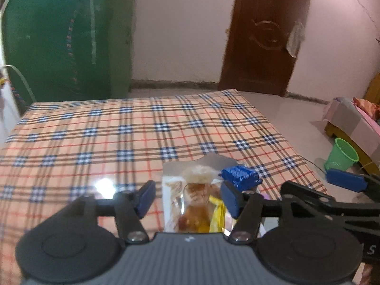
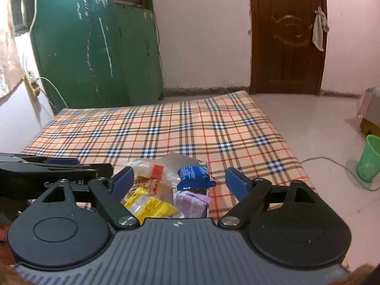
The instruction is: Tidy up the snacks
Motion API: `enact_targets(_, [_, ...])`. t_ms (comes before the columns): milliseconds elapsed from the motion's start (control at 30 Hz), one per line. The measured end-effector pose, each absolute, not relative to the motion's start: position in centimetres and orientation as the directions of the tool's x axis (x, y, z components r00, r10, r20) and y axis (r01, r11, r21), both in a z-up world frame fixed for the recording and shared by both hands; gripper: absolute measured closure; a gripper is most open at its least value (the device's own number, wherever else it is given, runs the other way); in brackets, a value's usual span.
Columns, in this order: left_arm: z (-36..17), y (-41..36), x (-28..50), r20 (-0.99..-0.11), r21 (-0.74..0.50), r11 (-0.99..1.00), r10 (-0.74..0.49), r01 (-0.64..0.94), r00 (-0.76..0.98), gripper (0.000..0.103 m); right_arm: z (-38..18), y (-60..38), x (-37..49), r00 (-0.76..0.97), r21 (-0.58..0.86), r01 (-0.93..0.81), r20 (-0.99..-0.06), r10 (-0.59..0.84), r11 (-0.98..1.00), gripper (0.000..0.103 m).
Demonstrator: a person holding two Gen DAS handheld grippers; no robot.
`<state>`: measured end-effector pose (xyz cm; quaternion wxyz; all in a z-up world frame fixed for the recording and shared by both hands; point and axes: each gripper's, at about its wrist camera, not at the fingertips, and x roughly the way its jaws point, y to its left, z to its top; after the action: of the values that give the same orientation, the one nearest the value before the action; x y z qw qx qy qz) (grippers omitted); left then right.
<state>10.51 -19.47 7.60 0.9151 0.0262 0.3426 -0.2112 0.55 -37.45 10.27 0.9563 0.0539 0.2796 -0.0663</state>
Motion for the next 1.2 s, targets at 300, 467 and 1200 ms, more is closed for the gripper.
enact_targets(300, [8.1,-16.3,3.1,-0.620,-0.058,0.961,-0.247,0.270,0.745,0.006,10.5,-35.9,-7.1,0.842,0.025,0.151,-0.528,-0.115,0.988,0.000])
enact_targets(467, [6.8,-15.8,-0.7,-0.614,-0.011,0.970,-0.196,0.241,0.764,0.002,9.2,-35.0,-10.9,0.833,0.007,0.141,-0.541,-0.116,0.990,0.000])
enact_targets(1200, [4.0,-14.5,-9.0,-0.511,0.030,0.975,-0.176,0.222,0.841,0.002,3.7,-32.3,-20.9,0.856,0.027,0.193,-0.494,-0.155,0.981,0.000])
